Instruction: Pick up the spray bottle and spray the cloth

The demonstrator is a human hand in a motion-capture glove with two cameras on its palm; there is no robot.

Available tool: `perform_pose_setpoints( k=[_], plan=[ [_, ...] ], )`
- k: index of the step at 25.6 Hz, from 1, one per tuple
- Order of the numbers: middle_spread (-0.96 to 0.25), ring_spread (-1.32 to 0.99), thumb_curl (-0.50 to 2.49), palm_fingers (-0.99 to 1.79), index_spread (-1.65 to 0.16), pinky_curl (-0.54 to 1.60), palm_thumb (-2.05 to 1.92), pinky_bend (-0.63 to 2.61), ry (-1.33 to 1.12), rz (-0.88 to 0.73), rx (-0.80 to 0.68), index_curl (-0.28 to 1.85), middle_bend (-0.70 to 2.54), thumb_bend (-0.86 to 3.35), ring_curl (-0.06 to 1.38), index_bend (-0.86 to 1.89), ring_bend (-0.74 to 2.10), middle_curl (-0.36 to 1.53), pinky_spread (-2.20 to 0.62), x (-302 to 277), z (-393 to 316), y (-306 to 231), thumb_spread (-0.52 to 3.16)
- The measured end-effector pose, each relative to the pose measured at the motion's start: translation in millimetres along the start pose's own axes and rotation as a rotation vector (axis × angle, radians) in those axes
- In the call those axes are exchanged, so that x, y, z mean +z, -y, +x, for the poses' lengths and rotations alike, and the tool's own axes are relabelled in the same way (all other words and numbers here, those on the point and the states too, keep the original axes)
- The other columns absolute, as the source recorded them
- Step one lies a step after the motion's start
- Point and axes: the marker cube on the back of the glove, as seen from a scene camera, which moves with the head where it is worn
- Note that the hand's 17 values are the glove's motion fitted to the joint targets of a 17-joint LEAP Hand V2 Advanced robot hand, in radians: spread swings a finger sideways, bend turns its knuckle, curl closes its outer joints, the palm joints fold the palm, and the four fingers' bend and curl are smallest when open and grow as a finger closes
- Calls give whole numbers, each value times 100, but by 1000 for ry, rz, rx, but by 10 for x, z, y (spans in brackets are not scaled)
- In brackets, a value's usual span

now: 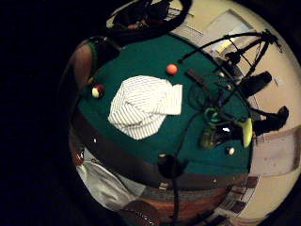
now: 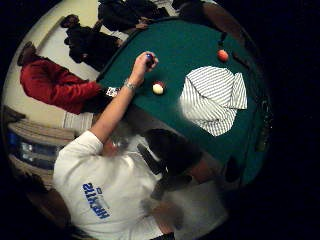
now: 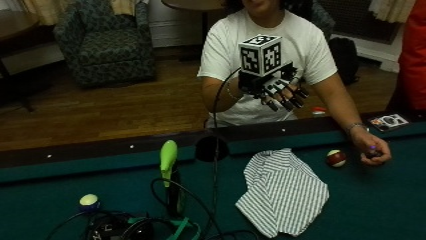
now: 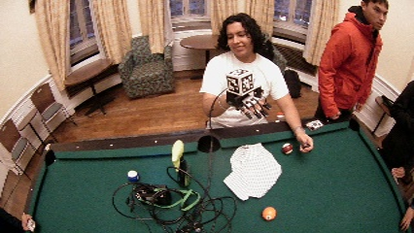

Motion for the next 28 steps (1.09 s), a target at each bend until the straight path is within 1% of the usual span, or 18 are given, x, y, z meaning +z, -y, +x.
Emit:
perform_pose_setpoints(
  k=[1, 4, 10, 16, 28],
  plan=[
    [-8, -6, 7, 63, -24, 9, 25, 40, -3, -1, 0, 4, 25, 14, 8, 17, 35, 7, 8, -3, 6, 7, 39],
    [-10, -8, 9, 60, -33, 16, 28, 42, -25, -8, -1, 11, 25, 13, 14, 16, 37, 11, 11, -16, 29, 39, 56],
    [-13, -10, 13, 57, -42, 21, 29, 42, -51, -30, -2, 16, 24, 9, 20, 15, 38, 17, 14, 12, 55, 37, 77],
    [-14, -11, 17, 57, -45, 24, 31, 41, -51, -17, 25, 18, 22, 5, 22, 15, 38, 21, 16, -10, 239, -92, 88],
    [-15, -12, 22, 59, -47, 27, 34, 36, 0, 23, 139, 22, 19, -1, 26, 15, 38, 26, 17, -92, 1012, -598, 96]
  ],
)
